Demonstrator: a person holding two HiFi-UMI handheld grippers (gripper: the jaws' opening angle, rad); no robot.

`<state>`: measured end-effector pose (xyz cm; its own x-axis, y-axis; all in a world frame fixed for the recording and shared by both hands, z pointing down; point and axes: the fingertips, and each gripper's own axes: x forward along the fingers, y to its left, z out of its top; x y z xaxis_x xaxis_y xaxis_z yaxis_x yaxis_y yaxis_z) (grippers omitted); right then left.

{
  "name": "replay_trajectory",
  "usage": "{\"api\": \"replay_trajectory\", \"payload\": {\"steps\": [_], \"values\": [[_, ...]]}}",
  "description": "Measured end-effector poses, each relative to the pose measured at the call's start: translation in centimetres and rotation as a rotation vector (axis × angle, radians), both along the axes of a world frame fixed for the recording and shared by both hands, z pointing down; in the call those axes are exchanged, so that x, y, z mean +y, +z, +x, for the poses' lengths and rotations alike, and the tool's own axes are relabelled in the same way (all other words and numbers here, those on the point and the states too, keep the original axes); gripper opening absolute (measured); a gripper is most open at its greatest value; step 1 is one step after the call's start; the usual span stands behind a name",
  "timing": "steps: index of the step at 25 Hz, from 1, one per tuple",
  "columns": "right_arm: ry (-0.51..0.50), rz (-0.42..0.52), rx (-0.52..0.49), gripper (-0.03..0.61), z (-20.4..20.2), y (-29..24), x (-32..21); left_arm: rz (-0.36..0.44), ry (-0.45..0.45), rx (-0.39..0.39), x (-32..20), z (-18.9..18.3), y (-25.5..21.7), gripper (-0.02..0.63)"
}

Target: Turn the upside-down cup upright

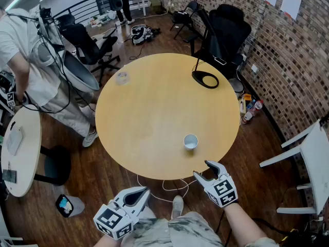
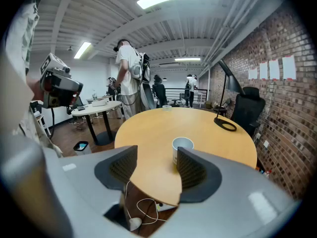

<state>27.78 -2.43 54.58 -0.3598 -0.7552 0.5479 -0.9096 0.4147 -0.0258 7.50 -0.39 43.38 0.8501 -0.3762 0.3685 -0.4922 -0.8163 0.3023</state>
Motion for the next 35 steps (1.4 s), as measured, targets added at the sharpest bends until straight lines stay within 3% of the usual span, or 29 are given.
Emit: {"api": "replay_trajectory", "payload": {"steps": [12, 18, 26, 35], "values": [[0.062, -0.122, 0.119, 0.365, 2.9, 9.7, -12.5, -0.003, 0.007, 0.014, -10.1, -2.1, 0.9, 0.006], [0.093, -0.178, 0.123, 0.334, 3.1, 11.5, -14.1, -0.015, 0.022, 0.020, -13.4, -3.9, 2.0, 0.006], [-0.057, -0.288, 0.369, 0.327, 1.1, 11.6, -14.6, -0.039, 0.048, 0.064, -16.0, -5.8, 3.1, 0.006], [-0.238, -0.315, 0.593, 0.327, -3.3, 12.0, -17.3, -0.058, 0.034, 0.102, -17.2, -8.6, 3.6, 0.006]]}}
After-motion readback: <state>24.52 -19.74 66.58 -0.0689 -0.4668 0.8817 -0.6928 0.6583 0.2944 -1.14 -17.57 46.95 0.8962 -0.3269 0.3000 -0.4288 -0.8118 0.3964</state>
